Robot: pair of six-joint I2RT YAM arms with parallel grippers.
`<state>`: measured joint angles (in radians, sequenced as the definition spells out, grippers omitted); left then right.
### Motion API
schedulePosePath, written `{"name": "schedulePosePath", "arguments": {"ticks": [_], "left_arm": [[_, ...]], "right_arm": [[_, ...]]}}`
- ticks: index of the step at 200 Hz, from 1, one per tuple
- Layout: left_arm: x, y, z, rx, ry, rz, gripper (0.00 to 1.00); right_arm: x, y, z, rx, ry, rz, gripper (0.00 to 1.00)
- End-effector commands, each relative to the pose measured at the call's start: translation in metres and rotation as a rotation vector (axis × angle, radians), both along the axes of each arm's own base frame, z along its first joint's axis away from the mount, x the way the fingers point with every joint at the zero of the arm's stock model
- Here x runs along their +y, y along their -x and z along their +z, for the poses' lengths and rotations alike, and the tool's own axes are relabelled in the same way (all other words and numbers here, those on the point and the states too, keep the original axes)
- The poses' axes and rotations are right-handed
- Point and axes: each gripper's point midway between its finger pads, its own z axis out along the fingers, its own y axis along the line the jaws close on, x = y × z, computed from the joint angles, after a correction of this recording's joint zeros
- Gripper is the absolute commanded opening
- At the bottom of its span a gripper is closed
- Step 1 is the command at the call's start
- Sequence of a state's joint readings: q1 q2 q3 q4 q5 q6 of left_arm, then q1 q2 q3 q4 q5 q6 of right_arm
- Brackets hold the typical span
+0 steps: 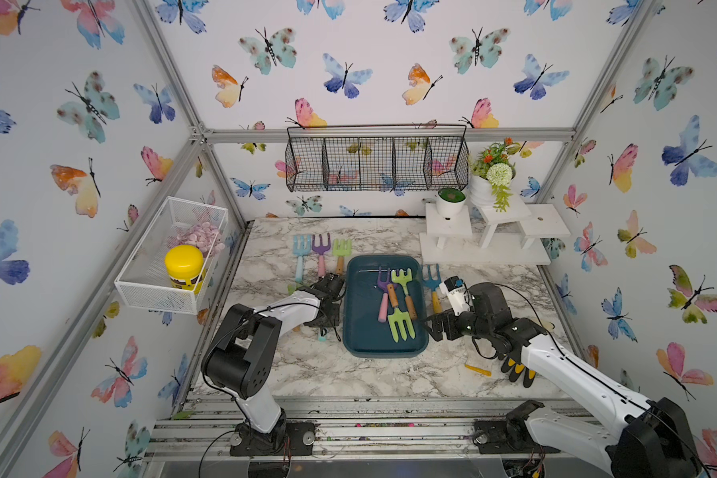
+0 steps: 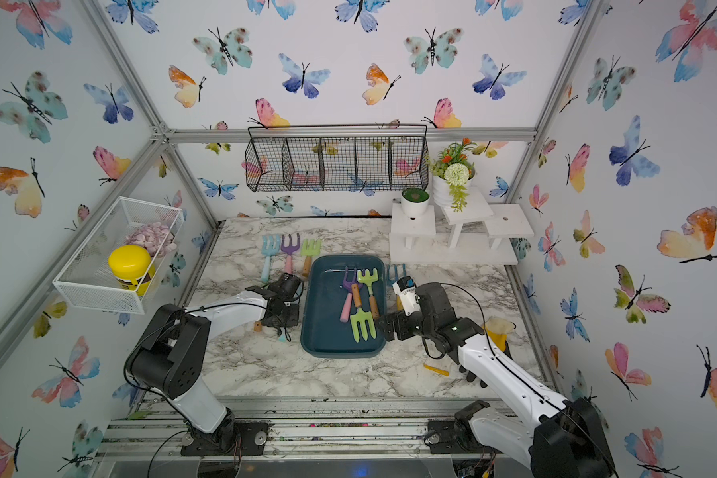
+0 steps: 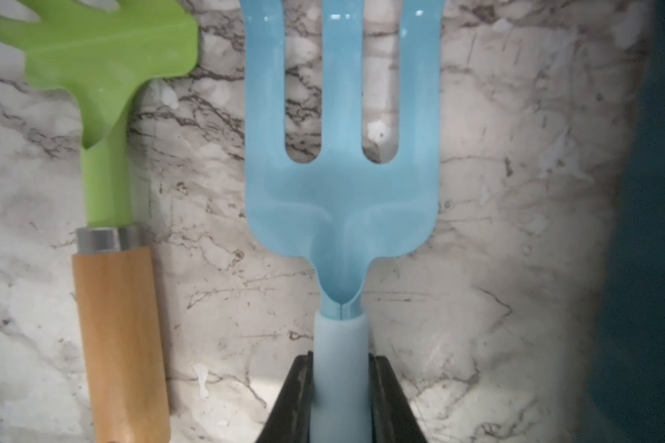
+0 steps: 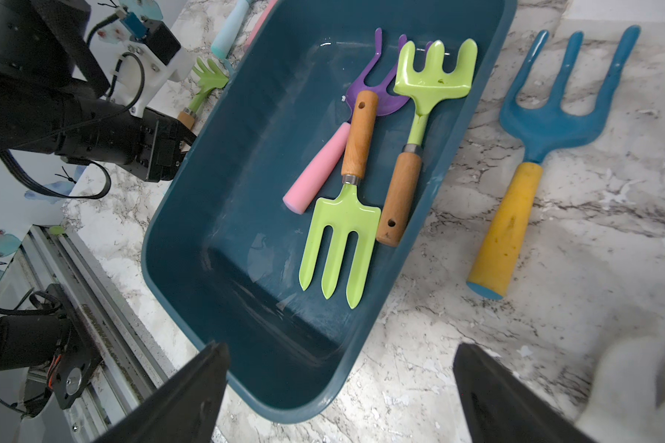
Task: Take the hand rake out of the storage box
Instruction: Place the rake at the center of the board.
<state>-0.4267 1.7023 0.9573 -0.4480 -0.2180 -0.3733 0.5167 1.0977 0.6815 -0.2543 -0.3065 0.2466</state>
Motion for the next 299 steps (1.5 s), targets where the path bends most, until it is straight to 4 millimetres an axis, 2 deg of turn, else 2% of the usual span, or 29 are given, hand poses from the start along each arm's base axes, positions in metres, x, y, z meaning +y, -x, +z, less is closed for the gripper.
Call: {"name": "schedulePosePath", "arguments": {"ticks": [1, 31, 52, 95, 155, 179, 183, 203, 208, 219, 225, 282, 299], "left_arm": [[0.004, -0.004, -0.004, 0.017, -0.001, -0.001, 0.06], [0.020, -0.007, -0.008, 0.027, -0.015, 0.028, 0.07], [0.022, -0.010, -0.009, 0.031, 0.016, 0.032, 0.09], [0.030, -0.014, -0.018, 0.050, -0.044, 0.031, 0.16], [0.042, -0.011, -0.016, 0.034, -0.108, 0.061, 0.36], [0.043, -0.009, -0.016, 0.033, -0.101, 0.068, 0.50], [0.043, -0.009, -0.016, 0.035, -0.100, 0.068, 0.56], [0.042, -0.007, -0.017, 0.039, -0.093, 0.069, 0.65], [0.043, -0.006, -0.018, 0.039, -0.095, 0.073, 0.72], [0.044, -0.005, -0.018, 0.037, -0.096, 0.077, 0.74], [0.045, -0.003, -0.019, 0.038, -0.097, 0.081, 0.78], [0.047, 0.003, -0.023, 0.044, -0.095, 0.094, 0.79], [0.044, 0.000, -0.016, 0.030, -0.087, 0.090, 0.78]], "right_arm": [[0.000, 0.000, -0.003, -0.004, 0.008, -0.001, 0.98], [0.001, 0.000, -0.004, -0.002, 0.006, 0.005, 0.98], [0.002, 0.000, -0.005, 0.000, 0.008, 0.009, 0.98], [0.002, -0.001, -0.005, 0.002, 0.011, 0.010, 0.98], [0.002, -0.002, -0.007, 0.006, 0.015, 0.011, 0.98], [0.002, -0.002, -0.007, 0.005, 0.014, 0.011, 0.98], [0.002, -0.002, -0.007, 0.005, 0.014, 0.011, 0.98], [0.002, -0.001, -0.007, 0.004, 0.014, 0.011, 0.98], [0.002, -0.001, -0.006, 0.004, 0.013, 0.012, 0.98], [0.002, -0.001, -0.006, 0.004, 0.013, 0.012, 0.98], [0.002, -0.001, -0.005, 0.001, 0.011, 0.012, 0.98], [0.002, 0.001, -0.004, -0.001, 0.004, 0.015, 0.98], [0.002, 0.001, -0.003, -0.005, 0.000, 0.014, 0.98]]}}
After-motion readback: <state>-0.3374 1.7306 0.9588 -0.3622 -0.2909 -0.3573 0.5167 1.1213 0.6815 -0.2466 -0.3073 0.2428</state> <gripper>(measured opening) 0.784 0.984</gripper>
